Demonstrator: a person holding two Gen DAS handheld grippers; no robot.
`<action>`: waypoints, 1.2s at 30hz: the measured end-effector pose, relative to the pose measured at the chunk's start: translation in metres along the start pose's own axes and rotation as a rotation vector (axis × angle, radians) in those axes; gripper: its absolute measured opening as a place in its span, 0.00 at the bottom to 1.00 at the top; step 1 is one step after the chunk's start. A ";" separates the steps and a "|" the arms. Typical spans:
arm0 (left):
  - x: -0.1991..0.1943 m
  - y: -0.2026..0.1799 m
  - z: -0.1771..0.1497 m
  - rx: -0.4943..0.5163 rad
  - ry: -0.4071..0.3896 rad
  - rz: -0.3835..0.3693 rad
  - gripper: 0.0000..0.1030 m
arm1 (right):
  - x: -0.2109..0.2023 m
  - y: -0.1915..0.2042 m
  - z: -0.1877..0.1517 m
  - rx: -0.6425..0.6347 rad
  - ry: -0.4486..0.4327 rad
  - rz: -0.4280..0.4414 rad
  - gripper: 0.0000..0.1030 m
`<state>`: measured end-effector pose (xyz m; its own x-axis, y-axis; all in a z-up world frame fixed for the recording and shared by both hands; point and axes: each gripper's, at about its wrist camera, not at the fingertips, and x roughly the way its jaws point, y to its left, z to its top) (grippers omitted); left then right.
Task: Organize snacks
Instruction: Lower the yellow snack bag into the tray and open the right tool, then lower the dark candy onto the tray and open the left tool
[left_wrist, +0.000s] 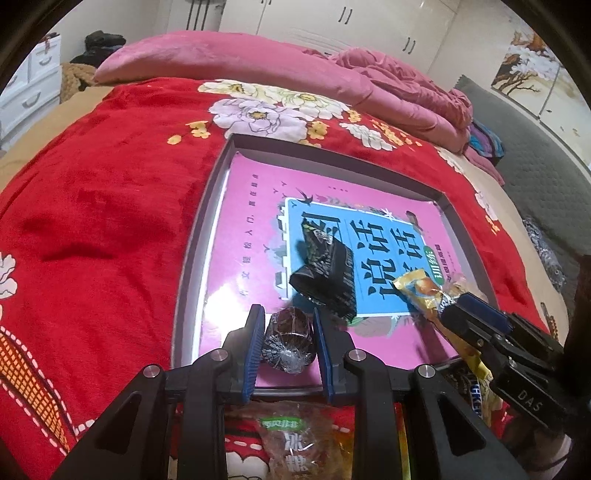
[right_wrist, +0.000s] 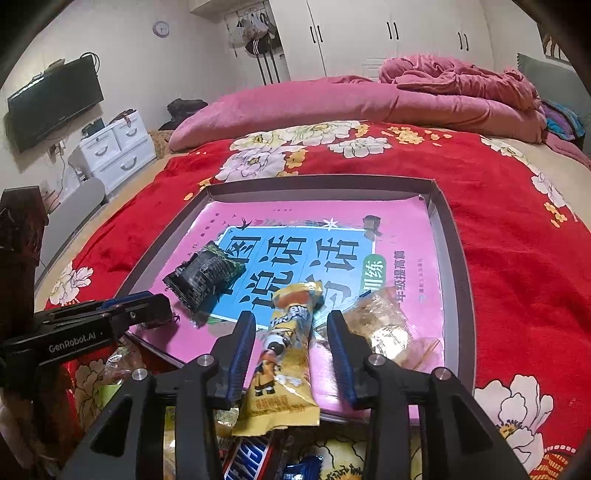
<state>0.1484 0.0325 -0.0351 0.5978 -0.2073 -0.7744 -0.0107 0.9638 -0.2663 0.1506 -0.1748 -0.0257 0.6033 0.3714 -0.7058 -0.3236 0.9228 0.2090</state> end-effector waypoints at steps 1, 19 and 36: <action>0.000 0.001 0.000 -0.001 -0.003 0.002 0.27 | 0.000 0.000 0.000 -0.002 0.002 0.000 0.39; -0.009 -0.002 0.002 0.016 -0.038 -0.014 0.49 | -0.007 -0.006 -0.006 -0.079 0.004 -0.141 0.39; -0.017 -0.008 0.001 0.047 -0.061 -0.009 0.57 | -0.022 -0.033 -0.002 0.083 -0.059 -0.083 0.47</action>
<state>0.1396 0.0285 -0.0195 0.6451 -0.2068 -0.7356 0.0318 0.9691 -0.2445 0.1464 -0.2140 -0.0181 0.6680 0.2968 -0.6824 -0.2111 0.9549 0.2087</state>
